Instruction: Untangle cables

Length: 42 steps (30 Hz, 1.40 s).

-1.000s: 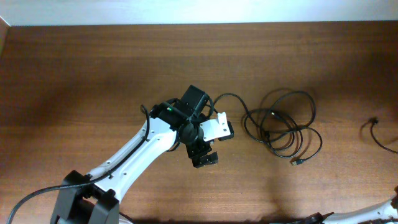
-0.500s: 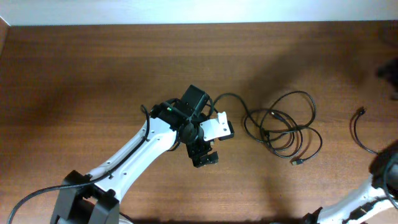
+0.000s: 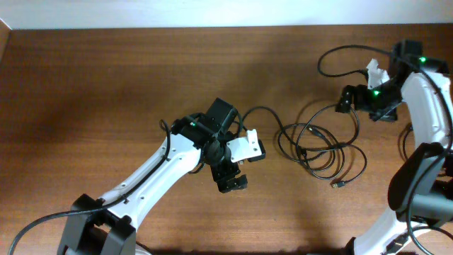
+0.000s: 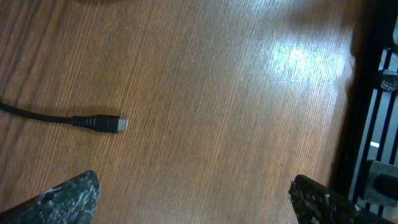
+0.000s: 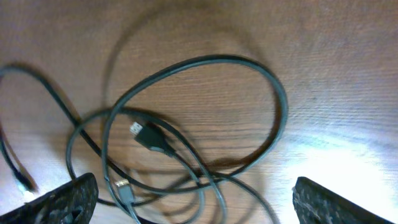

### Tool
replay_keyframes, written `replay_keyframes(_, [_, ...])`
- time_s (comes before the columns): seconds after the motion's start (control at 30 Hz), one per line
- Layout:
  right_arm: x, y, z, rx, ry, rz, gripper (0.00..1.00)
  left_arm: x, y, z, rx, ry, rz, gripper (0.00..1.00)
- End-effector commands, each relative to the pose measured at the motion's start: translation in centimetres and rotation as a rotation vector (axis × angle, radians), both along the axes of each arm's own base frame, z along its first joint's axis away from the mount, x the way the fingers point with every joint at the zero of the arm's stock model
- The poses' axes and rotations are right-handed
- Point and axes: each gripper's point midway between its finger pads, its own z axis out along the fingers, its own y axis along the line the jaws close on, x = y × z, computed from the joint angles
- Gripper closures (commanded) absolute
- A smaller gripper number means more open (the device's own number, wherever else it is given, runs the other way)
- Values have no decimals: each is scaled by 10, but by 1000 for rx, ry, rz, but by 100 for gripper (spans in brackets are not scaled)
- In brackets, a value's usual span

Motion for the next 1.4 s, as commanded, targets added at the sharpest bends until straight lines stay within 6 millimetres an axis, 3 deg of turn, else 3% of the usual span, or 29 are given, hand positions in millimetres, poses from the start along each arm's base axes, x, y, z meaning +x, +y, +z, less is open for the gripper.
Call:
replay_keyframes(0.0, [15,23,-1,62,52,-463,1,-2,-2,1,-13,10,1,1])
replay_keyframes(0.13, [49,76,5,107,-48,-537,1,-1,-3,1,-13,8,1,1])
replay_keyframes(0.23, [41,97,-13,48,-32,-589,1,-1,-2,1,-12,8,1,1])
replay_keyframes(0.37, [20,95,-45,-15,15,-609,1,1,0,-1,3,-2,5,1])
replay_keyframes(0.47, [11,88,-56,-59,27,-613,2,1,0,-1,3,-2,4,1])
replay_keyframes(0.5, [11,86,-56,-68,22,-616,15,1,0,-1,2,-1,4,1])
replay_keyframes(0.57, [11,83,-57,-90,15,-607,28,0,0,-1,2,-1,5,1])
replay_keyframes(0.67, [2,75,-65,-144,25,-570,37,0,0,-1,2,-1,5,1])
replay_keyframes(0.8, [-11,72,-84,-162,47,-569,38,0,0,-1,2,0,5,1])
replay_keyframes(0.87, [-13,72,-87,-167,46,-541,49,0,0,-1,4,3,4,1])
replay_keyframes(0.9, [-13,73,-87,-165,47,-539,57,0,0,-1,4,3,5,1])
replay_keyframes(0.97, [-12,74,-87,-163,43,-520,96,0,0,-1,4,3,5,1])
replay_keyframes(1.13, [-12,83,-86,-112,59,-511,96,0,0,-1,4,4,5,1])
replay_keyframes(1.17, [5,108,-65,6,18,-335,96,0,0,-1,4,4,5,1])
replay_keyframes(1.27, [20,103,-5,-52,-36,-201,96,0,0,-1,4,2,5,1])
replay_keyframes(1.37, [30,109,77,-77,-132,-12,96,0,0,-1,3,2,4,1])
